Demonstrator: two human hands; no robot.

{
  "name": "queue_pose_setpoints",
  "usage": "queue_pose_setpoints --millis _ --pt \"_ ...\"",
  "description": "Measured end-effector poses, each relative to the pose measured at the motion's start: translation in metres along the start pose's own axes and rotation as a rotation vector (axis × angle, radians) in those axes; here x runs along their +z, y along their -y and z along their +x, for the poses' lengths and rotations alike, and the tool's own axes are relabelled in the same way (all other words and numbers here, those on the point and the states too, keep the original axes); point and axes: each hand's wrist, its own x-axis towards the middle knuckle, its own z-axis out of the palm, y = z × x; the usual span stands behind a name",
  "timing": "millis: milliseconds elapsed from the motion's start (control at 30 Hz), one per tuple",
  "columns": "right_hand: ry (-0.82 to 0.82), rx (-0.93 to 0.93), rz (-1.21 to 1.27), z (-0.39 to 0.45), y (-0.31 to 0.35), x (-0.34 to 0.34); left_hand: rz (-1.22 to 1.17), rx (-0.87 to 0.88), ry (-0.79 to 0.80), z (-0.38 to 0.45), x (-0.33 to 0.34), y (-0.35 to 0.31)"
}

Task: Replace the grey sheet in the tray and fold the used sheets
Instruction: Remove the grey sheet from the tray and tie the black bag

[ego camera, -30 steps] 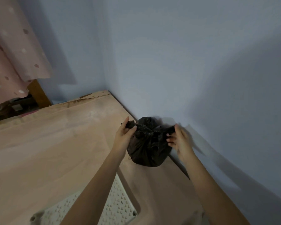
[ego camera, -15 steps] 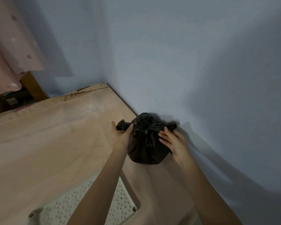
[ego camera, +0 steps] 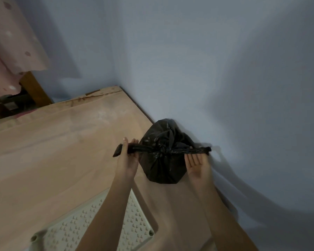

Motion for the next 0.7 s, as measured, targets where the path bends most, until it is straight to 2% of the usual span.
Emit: queue_pose_setpoints --millis 100,233,333,433,567,700 --pt "-0.017 0.043 0.141 -0.008 -0.023 -0.001 -0.005 -0.071 0.057 -0.012 -0.006 0.024" --pt "-0.032 0.045 0.269 -0.017 -0.041 -0.006 0.137 -0.010 0.087 -0.021 -0.004 0.040" --pt "0.031 0.044 0.066 -0.020 -0.046 -0.006 0.191 -0.008 0.104 -0.023 0.003 0.045" --pt "0.001 0.039 -0.151 -0.016 -0.046 0.001 0.301 -0.009 0.094 -0.025 0.004 0.047" --pt "-0.059 0.024 -0.232 -0.010 -0.036 -0.002 0.376 -0.001 0.039 -0.021 -0.007 0.044" --pt "-0.140 -0.029 -0.309 -0.006 -0.026 -0.001 0.369 -0.059 0.058 -0.012 -0.009 0.031"
